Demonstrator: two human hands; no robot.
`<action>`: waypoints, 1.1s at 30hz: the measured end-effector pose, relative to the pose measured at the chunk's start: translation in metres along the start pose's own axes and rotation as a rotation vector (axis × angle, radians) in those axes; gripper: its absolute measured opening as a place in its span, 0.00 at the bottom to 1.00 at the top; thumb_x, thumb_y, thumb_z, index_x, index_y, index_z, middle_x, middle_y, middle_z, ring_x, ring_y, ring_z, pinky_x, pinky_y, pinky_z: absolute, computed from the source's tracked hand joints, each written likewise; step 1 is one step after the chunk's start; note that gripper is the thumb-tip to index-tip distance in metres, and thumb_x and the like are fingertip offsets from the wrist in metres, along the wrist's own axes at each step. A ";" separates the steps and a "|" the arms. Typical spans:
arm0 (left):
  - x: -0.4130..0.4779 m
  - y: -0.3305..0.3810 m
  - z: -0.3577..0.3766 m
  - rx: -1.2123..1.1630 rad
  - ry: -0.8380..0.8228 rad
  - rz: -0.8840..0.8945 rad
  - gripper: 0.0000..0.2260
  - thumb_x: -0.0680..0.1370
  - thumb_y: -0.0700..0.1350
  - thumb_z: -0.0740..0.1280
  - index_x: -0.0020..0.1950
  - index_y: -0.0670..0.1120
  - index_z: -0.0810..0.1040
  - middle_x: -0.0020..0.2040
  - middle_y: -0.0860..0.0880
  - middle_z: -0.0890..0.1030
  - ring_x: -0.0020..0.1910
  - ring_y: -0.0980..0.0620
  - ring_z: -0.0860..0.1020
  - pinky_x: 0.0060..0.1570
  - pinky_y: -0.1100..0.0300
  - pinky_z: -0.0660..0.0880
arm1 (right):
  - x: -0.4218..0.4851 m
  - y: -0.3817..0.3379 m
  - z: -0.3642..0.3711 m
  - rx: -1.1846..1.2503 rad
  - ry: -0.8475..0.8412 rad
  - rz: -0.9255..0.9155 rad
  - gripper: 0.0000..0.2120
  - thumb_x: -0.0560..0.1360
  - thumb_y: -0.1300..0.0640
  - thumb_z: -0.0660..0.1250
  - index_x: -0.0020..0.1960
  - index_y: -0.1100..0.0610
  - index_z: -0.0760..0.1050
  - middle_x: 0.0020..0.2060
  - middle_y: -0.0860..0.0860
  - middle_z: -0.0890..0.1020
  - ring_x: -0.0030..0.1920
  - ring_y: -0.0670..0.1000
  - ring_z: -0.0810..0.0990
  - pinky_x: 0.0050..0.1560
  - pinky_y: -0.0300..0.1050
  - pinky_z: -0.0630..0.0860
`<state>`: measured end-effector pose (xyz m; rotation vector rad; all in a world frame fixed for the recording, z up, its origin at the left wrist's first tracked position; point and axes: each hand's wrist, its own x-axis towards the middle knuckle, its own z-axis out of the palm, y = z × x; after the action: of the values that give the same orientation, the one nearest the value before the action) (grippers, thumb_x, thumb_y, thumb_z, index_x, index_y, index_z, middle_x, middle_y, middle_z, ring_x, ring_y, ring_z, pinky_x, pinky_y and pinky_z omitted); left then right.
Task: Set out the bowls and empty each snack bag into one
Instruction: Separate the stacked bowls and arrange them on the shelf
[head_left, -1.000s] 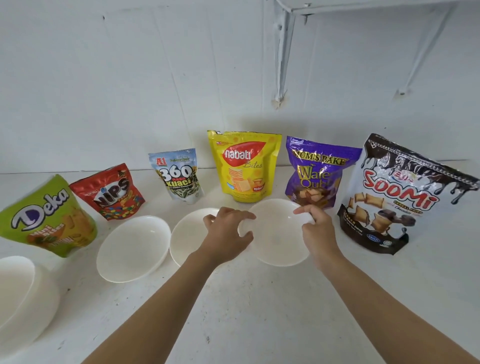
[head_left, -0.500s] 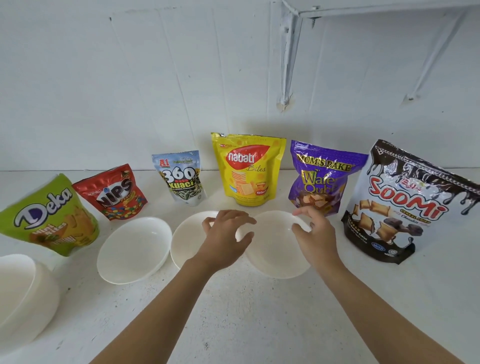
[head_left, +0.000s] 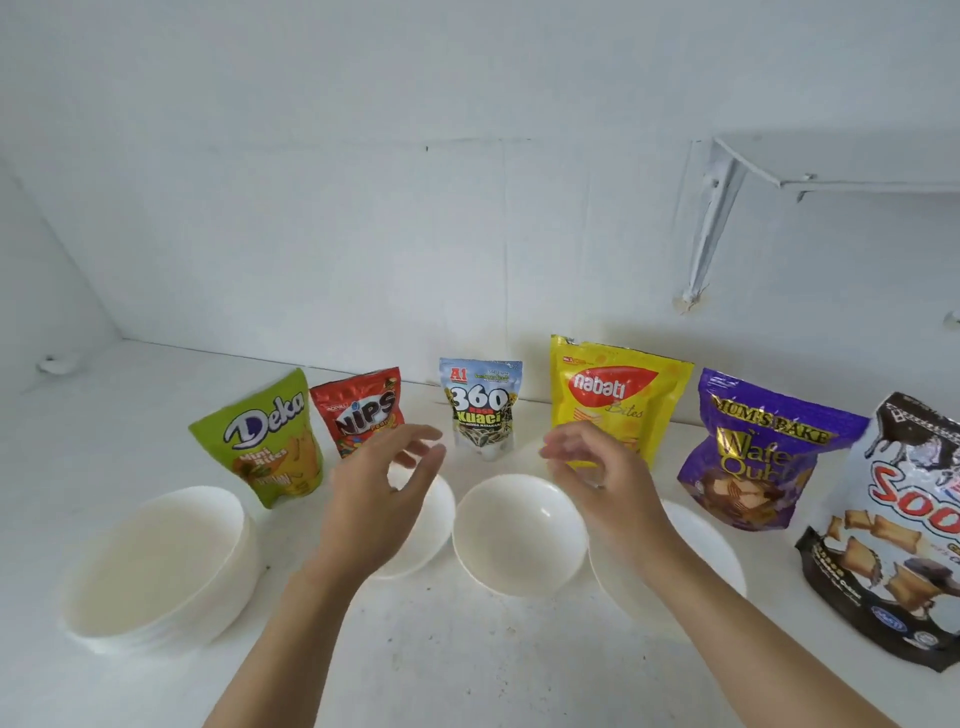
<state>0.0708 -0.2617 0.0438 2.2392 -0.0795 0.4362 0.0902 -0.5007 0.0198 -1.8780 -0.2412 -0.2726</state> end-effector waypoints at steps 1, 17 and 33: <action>-0.003 -0.008 -0.015 0.005 0.039 -0.031 0.06 0.81 0.52 0.69 0.56 0.58 0.81 0.48 0.63 0.82 0.47 0.66 0.79 0.40 0.67 0.72 | 0.002 -0.005 0.011 0.020 -0.026 0.001 0.09 0.78 0.62 0.70 0.49 0.47 0.80 0.44 0.42 0.85 0.50 0.43 0.83 0.55 0.47 0.78; -0.082 -0.172 -0.179 0.324 0.363 -0.409 0.07 0.80 0.48 0.70 0.56 0.59 0.82 0.56 0.57 0.75 0.58 0.54 0.70 0.60 0.51 0.64 | 0.004 -0.053 0.243 -0.005 -0.342 -0.114 0.07 0.78 0.63 0.68 0.49 0.51 0.80 0.44 0.43 0.83 0.47 0.42 0.79 0.45 0.31 0.74; -0.063 -0.240 -0.204 0.077 0.130 -0.522 0.14 0.74 0.41 0.75 0.54 0.57 0.82 0.53 0.56 0.77 0.48 0.60 0.79 0.48 0.60 0.76 | 0.005 -0.056 0.353 -0.223 -0.368 0.060 0.09 0.79 0.58 0.68 0.58 0.54 0.80 0.58 0.48 0.81 0.58 0.47 0.77 0.52 0.34 0.65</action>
<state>0.0021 0.0428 -0.0318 2.1916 0.5853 0.2978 0.1020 -0.1481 -0.0372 -2.1466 -0.4160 0.0951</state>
